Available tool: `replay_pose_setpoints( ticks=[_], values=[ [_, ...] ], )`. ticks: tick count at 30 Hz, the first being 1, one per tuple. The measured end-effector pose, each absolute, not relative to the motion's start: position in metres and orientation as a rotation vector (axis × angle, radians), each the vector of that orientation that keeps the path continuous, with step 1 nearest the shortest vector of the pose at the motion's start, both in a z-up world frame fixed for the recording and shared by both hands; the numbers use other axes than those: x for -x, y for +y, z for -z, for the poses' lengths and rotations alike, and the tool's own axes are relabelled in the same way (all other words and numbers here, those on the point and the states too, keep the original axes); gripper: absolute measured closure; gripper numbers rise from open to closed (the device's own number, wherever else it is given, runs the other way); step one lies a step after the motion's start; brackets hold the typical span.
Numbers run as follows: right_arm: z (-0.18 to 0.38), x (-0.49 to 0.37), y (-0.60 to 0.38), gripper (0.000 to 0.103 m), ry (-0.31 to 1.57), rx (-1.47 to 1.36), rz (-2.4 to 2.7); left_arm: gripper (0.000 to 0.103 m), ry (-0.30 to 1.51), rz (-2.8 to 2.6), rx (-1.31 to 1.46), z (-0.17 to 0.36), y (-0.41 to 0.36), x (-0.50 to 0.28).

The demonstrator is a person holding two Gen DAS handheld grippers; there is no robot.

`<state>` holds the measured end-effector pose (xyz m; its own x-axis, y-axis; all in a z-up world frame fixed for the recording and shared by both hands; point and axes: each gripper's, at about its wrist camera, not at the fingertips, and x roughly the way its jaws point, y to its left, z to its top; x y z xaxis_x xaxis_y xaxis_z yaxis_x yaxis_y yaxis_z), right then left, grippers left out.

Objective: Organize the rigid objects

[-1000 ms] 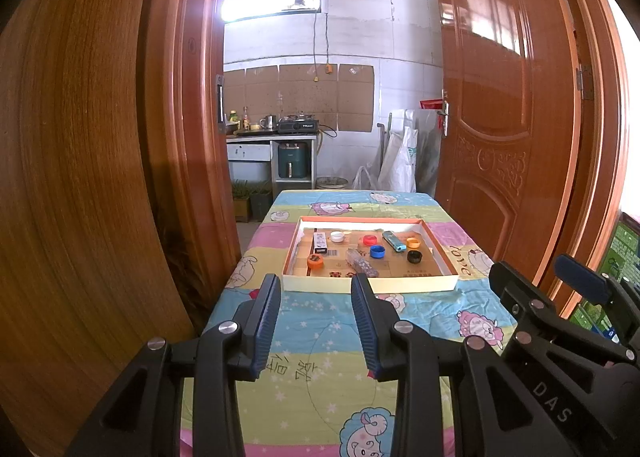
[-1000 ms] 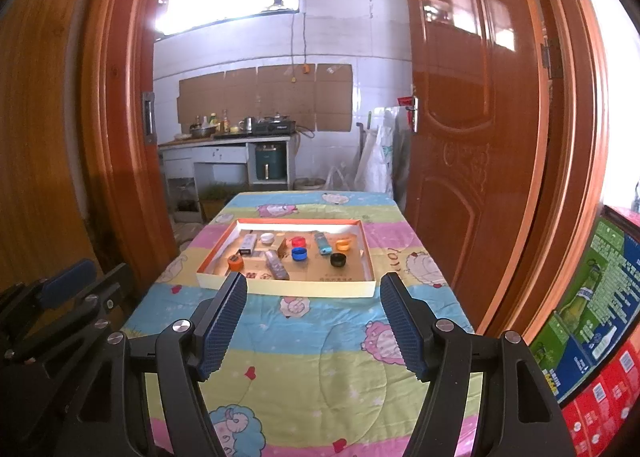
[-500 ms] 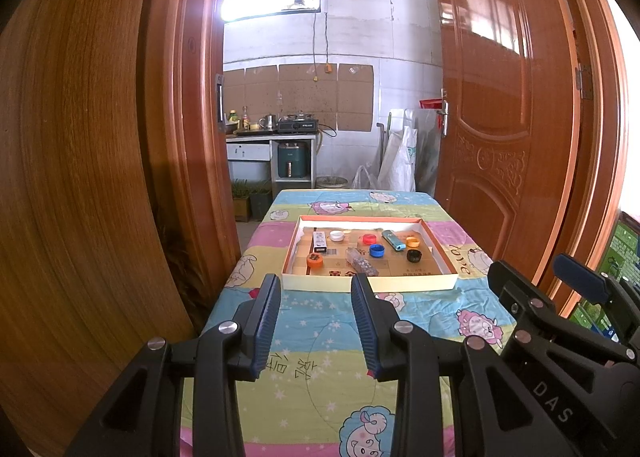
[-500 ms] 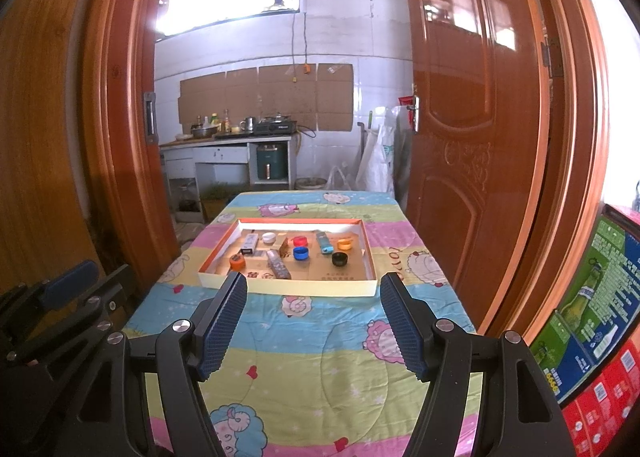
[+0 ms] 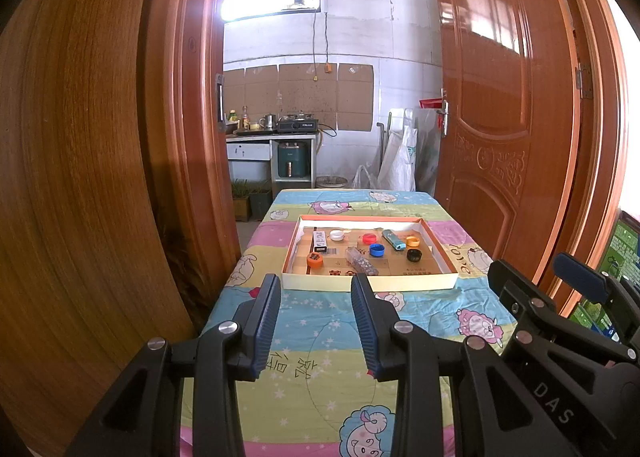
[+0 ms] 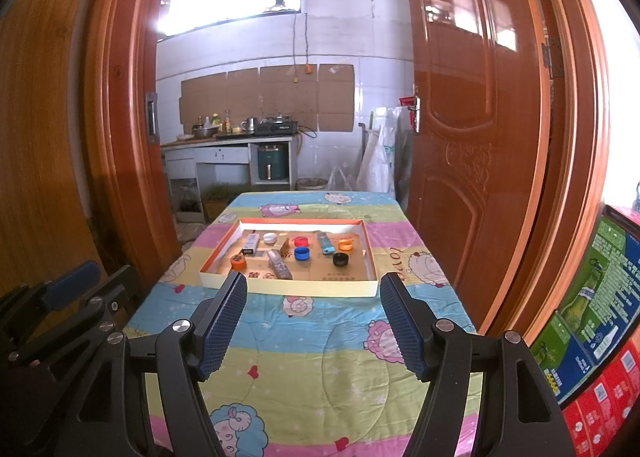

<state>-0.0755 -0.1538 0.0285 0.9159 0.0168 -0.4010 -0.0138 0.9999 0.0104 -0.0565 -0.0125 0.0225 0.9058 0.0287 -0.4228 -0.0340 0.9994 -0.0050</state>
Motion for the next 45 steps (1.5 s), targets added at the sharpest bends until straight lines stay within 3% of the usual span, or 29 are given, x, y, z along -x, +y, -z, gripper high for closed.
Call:
replay_pose_setpoints(
  ticks=[45],
  values=[
    [-0.028,0.079,-0.145,0.032,0.416,-0.008,-0.02,0.066,0.434,-0.005,0.022,-0.018,-0.012,0.063]
  ],
)
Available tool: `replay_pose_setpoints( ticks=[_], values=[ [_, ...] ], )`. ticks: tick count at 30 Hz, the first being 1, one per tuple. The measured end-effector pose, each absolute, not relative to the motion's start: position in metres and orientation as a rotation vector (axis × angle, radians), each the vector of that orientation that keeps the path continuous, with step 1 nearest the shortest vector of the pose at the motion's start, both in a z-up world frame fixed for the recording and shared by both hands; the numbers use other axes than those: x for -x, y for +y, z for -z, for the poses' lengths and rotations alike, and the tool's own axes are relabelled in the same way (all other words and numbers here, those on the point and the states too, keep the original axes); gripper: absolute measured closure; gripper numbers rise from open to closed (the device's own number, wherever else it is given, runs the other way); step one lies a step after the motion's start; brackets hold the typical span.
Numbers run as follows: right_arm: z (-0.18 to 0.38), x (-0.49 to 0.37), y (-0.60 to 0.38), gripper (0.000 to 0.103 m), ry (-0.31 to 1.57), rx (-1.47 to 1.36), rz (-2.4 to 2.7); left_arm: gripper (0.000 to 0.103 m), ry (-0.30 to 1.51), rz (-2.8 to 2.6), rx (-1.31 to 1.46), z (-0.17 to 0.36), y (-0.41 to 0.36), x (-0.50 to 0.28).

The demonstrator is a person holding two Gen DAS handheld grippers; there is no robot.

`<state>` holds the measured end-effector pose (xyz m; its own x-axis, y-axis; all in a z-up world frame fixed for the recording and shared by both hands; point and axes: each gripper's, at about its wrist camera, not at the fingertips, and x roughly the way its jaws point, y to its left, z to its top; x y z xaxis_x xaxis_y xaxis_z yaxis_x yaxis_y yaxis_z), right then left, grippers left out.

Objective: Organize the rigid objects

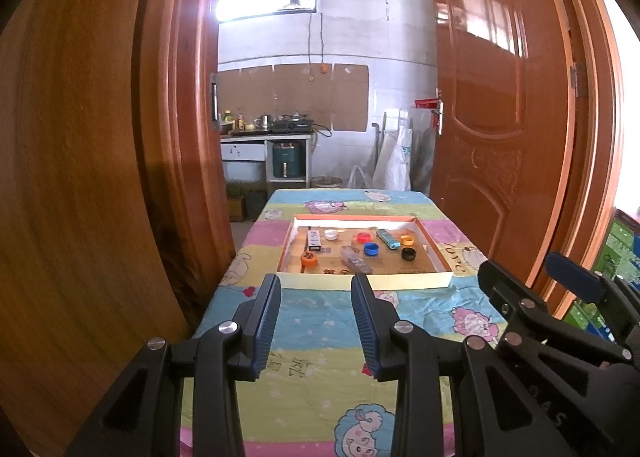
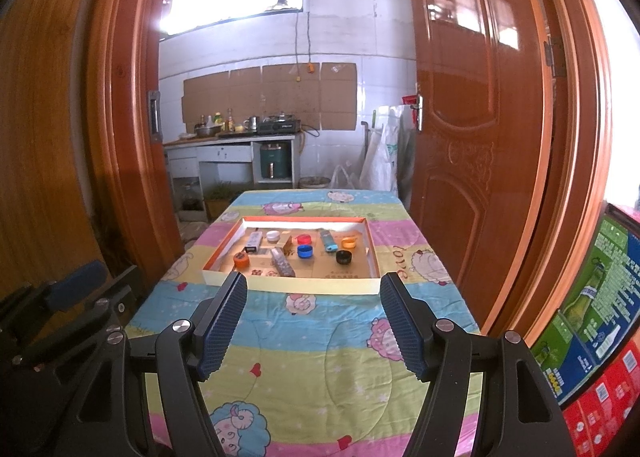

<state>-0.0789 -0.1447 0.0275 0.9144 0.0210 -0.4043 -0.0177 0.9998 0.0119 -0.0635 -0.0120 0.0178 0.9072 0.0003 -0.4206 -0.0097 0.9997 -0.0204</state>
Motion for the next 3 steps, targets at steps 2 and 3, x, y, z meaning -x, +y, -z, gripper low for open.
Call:
replay_pose_setpoints(
  ticks=[2,3],
  values=[
    [-0.027,0.0793,-0.1416,0.032,0.419,-0.01,-0.02,0.066,0.432,-0.003,0.024,-0.0188,-0.0116,0.064],
    [-0.0269,0.08,-0.1403,0.032,0.419,-0.011,-0.02,0.066,0.433,-0.004,0.025,-0.0193,-0.0115,0.0639]
  ],
)
